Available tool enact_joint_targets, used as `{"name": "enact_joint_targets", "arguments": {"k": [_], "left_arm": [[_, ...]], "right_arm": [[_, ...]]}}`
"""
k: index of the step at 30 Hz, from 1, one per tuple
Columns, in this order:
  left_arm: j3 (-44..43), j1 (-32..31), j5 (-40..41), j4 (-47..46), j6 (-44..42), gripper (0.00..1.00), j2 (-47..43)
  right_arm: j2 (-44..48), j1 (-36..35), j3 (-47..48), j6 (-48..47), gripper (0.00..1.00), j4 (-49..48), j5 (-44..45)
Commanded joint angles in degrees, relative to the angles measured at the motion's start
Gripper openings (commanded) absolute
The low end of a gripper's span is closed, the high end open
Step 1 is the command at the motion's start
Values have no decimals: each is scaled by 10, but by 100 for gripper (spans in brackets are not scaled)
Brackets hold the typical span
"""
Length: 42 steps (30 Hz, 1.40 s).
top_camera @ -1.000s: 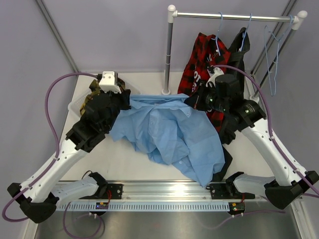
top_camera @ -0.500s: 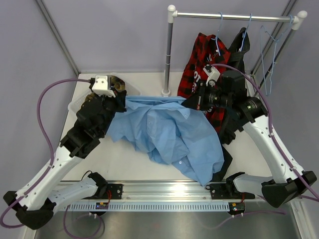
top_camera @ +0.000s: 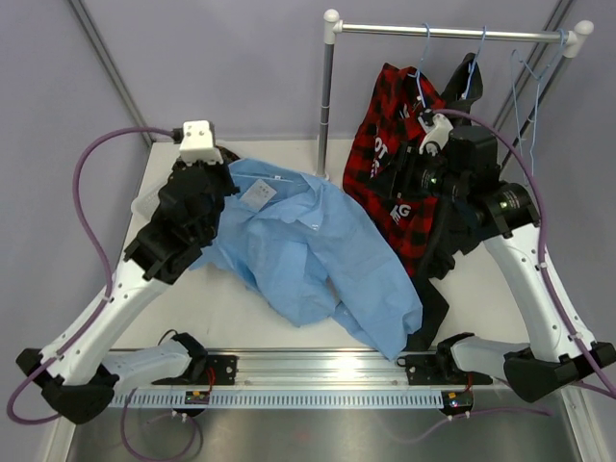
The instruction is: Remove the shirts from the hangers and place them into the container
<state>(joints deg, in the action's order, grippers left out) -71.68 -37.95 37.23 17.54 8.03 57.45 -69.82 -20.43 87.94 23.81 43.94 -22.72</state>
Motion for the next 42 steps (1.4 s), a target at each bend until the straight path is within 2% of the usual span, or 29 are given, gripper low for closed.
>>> {"name": "enact_joint_targets", "arguments": {"k": [1,3,7,10,11,14,17,23,26,27,29,30,32,33,37,42], "left_arm": [[-72,-34,75,-34,-14,0,53],[-89,-41,86,-34,-17,0,71],[-115,-56,113,-33,-21,0,94],[-121,-71,120,-34,-28,0,100],[-122,-74,122,-33,-28,0,103],[-118,-87,129,-34,-35,0,101],[-113,-92,138,-33,-45,0,97],[-111,-93,136,-33,-50,0,94],[-109,-94,132,-31,-52,0,93],[-107,-94,132,-30,-55,0,93],[-105,-94,134,-23,-57,0,92],[-103,-94,133,-22,-55,0,90],[-99,-94,132,-22,-52,0,82],[-97,-94,131,-21,-50,0,79],[-101,-93,142,-20,-64,0,76],[-100,-84,150,-11,-53,0,69]], "right_arm": [[-5,-19,55,-28,55,37,59],[-12,-40,71,-29,61,44,97],[-54,-132,109,-20,67,70,217],[-87,-178,127,13,70,75,296],[-96,-201,137,19,70,76,348],[-134,-224,176,17,71,90,412],[-186,-244,229,15,72,122,438],[-218,-265,268,20,74,123,473],[-226,-265,274,19,68,125,486],[-226,-265,275,17,56,126,487],[-228,-265,284,11,42,131,505],[-227,-265,287,7,32,133,508],[-229,-265,289,0,23,136,520],[-231,-265,288,-2,16,141,521],[-230,-265,273,-5,0,147,521],[-191,-262,193,-6,0,121,518]]}}
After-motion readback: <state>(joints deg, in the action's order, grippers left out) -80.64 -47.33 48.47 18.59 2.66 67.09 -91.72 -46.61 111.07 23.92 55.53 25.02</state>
